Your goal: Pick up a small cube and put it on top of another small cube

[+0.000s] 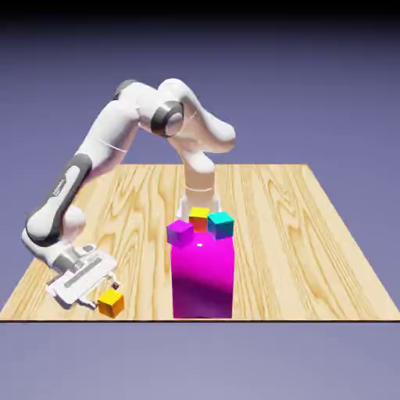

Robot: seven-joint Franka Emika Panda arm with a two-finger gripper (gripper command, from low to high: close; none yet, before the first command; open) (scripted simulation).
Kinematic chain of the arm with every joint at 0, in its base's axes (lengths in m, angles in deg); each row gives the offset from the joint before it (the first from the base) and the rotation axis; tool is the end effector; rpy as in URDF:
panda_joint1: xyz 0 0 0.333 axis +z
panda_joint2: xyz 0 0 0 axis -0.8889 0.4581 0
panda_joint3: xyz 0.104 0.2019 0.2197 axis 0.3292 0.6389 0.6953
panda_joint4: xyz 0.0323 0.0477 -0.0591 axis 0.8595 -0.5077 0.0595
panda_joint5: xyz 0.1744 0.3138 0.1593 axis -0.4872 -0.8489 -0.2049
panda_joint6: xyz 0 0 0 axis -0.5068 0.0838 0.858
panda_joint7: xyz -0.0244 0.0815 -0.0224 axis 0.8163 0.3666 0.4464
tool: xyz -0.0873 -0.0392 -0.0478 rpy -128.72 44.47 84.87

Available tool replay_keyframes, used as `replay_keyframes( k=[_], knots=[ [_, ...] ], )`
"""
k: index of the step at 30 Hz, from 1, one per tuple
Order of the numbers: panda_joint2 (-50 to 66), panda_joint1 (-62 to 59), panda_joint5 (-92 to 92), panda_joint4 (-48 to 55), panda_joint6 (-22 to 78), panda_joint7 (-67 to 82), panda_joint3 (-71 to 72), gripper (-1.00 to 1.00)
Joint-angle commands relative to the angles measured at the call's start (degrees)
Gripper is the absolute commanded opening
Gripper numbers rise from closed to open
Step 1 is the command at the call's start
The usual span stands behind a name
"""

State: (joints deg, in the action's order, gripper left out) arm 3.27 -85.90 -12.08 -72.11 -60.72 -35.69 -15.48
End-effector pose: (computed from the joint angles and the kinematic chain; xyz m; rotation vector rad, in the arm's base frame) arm 0.4726 -0.3218 0.0716 -0.3407 2.2412 1.0992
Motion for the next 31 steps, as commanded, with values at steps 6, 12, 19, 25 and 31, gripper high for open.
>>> replay_keyframes(
  k=[6, 12, 19, 25, 31],
  knots=[
    [-10.6, -0.3, 11.1, 3.3, 12.8, 2.4, 4.4, -1.0],
    [-21.1, 1.3, 24.1, 8.1, 26.7, 7.0, 16.0, -1.0],
    [-26.3, 11.2, 41.6, 7.3, 31.6, -5.5, 18.7, -1.0],
    [-30.1, 12.7, 45.0, 1.8, 29.8, -4.9, 21.1, -1.0],
    [-31.2, 13.3, 44.9, -1.8, 27.3, -4.2, 21.3, 1.0]
  ],
)
